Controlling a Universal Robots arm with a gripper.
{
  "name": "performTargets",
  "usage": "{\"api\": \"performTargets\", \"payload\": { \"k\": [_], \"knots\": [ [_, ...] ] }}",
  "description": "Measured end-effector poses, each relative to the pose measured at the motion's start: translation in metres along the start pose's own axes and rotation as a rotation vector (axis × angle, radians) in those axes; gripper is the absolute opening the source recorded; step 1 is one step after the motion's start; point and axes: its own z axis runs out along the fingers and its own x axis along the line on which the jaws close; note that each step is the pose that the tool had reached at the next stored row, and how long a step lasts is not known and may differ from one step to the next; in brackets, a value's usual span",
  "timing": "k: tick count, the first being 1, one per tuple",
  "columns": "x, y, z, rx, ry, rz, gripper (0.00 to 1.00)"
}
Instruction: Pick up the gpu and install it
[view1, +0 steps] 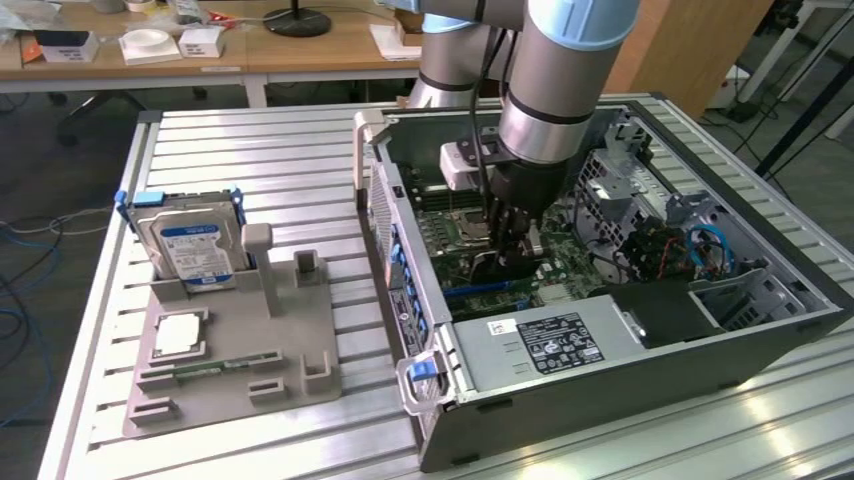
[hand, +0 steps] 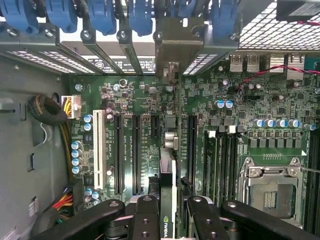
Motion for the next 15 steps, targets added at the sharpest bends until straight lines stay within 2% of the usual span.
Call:
{"api": "performTargets", "payload": {
  "k": [15],
  "knots": [
    [-0.0015, 0.0022, 0.0053, 0.0002, -0.0023, 0.000, 0.26]
  ]
}}
